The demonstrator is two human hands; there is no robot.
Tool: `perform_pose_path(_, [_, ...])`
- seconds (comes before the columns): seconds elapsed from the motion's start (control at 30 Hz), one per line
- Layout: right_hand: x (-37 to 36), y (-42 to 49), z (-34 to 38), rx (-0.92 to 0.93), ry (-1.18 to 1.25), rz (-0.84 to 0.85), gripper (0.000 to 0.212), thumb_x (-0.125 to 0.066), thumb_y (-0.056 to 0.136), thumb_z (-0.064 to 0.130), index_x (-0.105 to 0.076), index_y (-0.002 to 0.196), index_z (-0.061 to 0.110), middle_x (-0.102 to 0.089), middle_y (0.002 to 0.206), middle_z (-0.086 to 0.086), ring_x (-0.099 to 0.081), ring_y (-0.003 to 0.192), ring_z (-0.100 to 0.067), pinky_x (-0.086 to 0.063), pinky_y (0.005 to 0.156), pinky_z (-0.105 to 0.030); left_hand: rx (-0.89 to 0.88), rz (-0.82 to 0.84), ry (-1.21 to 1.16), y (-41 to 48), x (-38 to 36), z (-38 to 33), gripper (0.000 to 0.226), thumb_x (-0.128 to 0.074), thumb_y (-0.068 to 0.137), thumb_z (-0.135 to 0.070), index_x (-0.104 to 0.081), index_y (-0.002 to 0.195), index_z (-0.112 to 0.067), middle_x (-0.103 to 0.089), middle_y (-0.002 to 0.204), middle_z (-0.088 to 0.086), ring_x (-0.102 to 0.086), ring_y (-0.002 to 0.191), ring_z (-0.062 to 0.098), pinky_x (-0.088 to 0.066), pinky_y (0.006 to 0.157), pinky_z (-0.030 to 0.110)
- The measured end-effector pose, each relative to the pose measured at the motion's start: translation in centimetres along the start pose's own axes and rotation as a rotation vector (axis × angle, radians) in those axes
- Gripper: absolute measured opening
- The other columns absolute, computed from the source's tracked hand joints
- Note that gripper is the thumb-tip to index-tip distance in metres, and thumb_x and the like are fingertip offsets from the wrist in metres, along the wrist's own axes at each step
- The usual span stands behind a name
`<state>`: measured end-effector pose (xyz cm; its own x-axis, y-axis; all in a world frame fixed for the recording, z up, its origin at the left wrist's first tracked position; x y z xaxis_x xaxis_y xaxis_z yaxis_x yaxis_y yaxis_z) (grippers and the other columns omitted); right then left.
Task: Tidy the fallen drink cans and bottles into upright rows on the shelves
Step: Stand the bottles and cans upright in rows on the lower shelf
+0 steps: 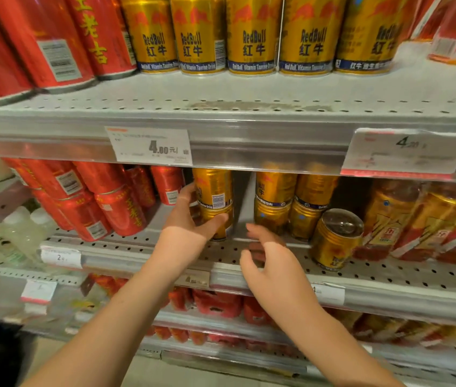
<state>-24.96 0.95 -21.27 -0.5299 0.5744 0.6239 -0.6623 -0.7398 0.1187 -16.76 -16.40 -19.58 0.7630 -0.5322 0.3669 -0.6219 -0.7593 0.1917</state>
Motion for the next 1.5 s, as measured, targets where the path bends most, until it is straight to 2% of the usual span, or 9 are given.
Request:
perform_pose_path(0.13, [-1.3, 0.4, 0.1, -0.062, 0.01, 0.034, 0.052, -0.051, 0.098, 0.034, -0.038, 0.148, 0.041, -0.061, 0.113, 0.017, -0.057, 0.079, 0.001, -0.05, 0.074, -0.017, 0.022, -0.02, 0.029, 0.0, 3.0, 0.4, 0.068, -0.083, 0.084, -0.017, -0.047, 0.142, -0.02, -0.061, 0.116, -0.018, -0.058, 0.093, -0.024, -0.044, 0.072, -0.001])
perform_pose_path(0.2, [-1.8, 0.8, 0.6, -0.085, 0.029, 0.032, 0.051, -0.052, 0.097, 0.032, -0.039, 0.146, 0.043, -0.058, 0.116, 0.015, -0.061, 0.077, -0.001, -0.056, 0.076, -0.024, 0.038, -0.004, 0.054, 0.5, 4.4, 0.8, 0.066, -0.082, 0.084, -0.017, -0.048, 0.141, -0.021, -0.063, 0.115, -0.015, -0.057, 0.092, -0.024, -0.043, 0.071, -0.002])
perform_pose_path(0.33, [-4.1, 1.9, 2.0, -0.115, 0.071, 0.047, 0.056, -0.054, 0.096, 0.03, -0.035, 0.147, 0.045, -0.062, 0.11, 0.017, -0.063, 0.086, 0.001, -0.057, 0.076, -0.025, 0.065, 0.034, 0.065, 1.8, 6.5, 1.3, 0.063, -0.082, 0.083, -0.018, -0.05, 0.137, -0.023, -0.069, 0.116, -0.005, -0.066, 0.101, 0.0, -0.052, 0.084, 0.012])
perform_pose_path(0.47, [-6.6, 3.2, 3.0, -0.14, 0.044, 0.091, 0.064, -0.056, 0.093, 0.037, -0.026, 0.149, 0.049, -0.046, 0.15, 0.004, -0.06, 0.12, -0.016, -0.055, 0.093, -0.038, 0.075, 0.094, 0.068, 2.1, 7.0, 1.5, 0.062, -0.083, 0.083, -0.023, -0.049, 0.135, -0.026, -0.07, 0.115, -0.006, -0.067, 0.102, 0.005, -0.053, 0.098, 0.033])
perform_pose_path(0.7, [-9.6, 7.5, 4.2, -0.171, 0.018, 0.09, 0.083, -0.07, 0.076, 0.062, -0.029, 0.147, 0.048, -0.029, 0.161, -0.005, -0.025, 0.15, -0.026, -0.035, 0.112, -0.045, 0.118, 0.007, -0.039, 1.7, 8.1, 1.5, 0.054, -0.078, 0.085, -0.045, -0.058, 0.132, -0.028, -0.068, 0.112, -0.016, -0.065, 0.105, 0.003, -0.055, 0.094, 0.027])
perform_pose_path(0.83, [-10.3, 8.6, 4.5, -0.136, 0.014, 0.048, 0.083, -0.07, 0.076, 0.061, -0.031, 0.146, 0.04, -0.05, 0.141, -0.002, -0.053, 0.126, -0.025, -0.051, 0.098, -0.043, 0.093, 0.026, 0.02, 1.5, 8.1, 1.2, 0.054, -0.073, 0.088, -0.05, -0.058, 0.135, -0.028, -0.068, 0.121, -0.009, -0.063, 0.111, 0.009, -0.052, 0.102, 0.036])
perform_pose_path(1.1, [-9.9, 8.6, 4.0, -0.085, 0.069, 0.077, 0.059, -0.067, 0.083, 0.054, -0.047, 0.138, 0.042, -0.068, 0.118, 0.012, -0.065, 0.106, -0.015, -0.047, 0.077, -0.029, 0.112, -0.032, 0.02, 1.4, 7.9, 1.4, 0.051, -0.075, 0.088, -0.045, -0.055, 0.131, -0.028, -0.07, 0.114, -0.005, -0.068, 0.106, 0.014, -0.055, 0.096, 0.043])
perform_pose_path(1.33, [-9.6, 8.6, 4.2, -0.1, 0.062, 0.08, 0.061, -0.066, 0.083, 0.054, -0.051, 0.137, 0.03, -0.071, 0.117, 0.005, -0.067, 0.104, -0.019, -0.054, 0.084, -0.033, 0.111, -0.225, 0.038, 0.6, 7.4, 1.0, 0.054, -0.083, 0.078, -0.045, -0.049, 0.114, -0.025, -0.068, 0.11, -0.001, -0.068, 0.098, 0.014, -0.058, 0.087, 0.037])
perform_pose_path(1.5, [-9.5, 7.9, 4.4, -0.107, 0.156, 0.084, 0.065, -0.052, 0.066, 0.072, -0.05, 0.125, 0.044, -0.063, 0.097, 0.02, -0.067, 0.097, -0.013, -0.055, 0.082, -0.036, 0.059, -0.113, 0.086, 1.1, 6.7, 0.7, 0.073, -0.082, 0.081, -0.039, -0.046, 0.143, -0.025, -0.056, 0.129, 0.003, -0.062, 0.114, 0.018, -0.05, 0.097, 0.03])
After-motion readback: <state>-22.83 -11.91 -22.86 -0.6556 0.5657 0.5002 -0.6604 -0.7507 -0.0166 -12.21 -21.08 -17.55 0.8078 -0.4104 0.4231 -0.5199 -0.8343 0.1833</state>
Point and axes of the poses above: each hand's wrist, its own y-axis towards the middle knuckle, its own x-axis out of the back of the hand, z = x × y, the point moved 9 cm from there along y, towards the middle knuckle
